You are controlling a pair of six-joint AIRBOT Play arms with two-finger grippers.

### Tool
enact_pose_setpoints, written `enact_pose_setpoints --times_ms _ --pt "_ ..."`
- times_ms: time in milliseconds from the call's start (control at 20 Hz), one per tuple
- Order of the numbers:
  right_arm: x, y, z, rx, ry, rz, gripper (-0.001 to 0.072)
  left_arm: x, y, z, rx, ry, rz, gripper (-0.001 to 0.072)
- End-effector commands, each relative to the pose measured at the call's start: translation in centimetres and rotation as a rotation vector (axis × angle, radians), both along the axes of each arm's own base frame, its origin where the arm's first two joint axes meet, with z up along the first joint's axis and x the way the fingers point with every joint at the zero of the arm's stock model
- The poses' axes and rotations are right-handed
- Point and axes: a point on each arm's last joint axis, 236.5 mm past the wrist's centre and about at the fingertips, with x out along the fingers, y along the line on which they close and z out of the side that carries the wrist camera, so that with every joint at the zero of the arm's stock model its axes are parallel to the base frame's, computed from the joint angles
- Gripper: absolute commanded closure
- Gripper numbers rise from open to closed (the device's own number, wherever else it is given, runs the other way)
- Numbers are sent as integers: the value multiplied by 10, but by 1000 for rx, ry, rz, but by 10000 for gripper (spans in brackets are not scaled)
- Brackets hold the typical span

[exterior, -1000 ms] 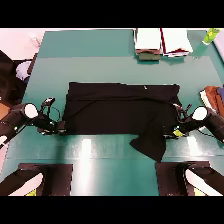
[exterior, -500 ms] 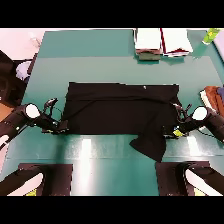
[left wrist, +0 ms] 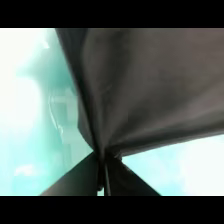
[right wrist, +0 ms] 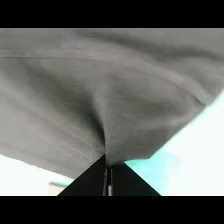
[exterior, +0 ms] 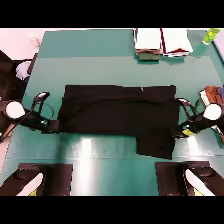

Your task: Fold the shirts.

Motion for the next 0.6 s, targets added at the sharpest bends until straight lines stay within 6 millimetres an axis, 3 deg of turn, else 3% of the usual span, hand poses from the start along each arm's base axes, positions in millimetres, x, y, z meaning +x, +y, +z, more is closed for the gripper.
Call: enact_pose_setpoints --times_ms 0,100,200,400,550 --pt "-27 -21 24 -89 -20 21 690 -40 5 19 9 58 -32 681" --pt "-26 -23 32 -90 -81 -6 691 -49 3 21 2 86 -43 680" --pt "-12 -25 40 -77 -138 -40 691 -38 2 20 -1 47 -37 681" --pt "52 -28 62 -80 -232 -40 691 18 -1 22 -5 -95 -13 681" --pt "104 -25 59 -80 -239 -15 691 70 -4 15 -1 -143 -15 680"
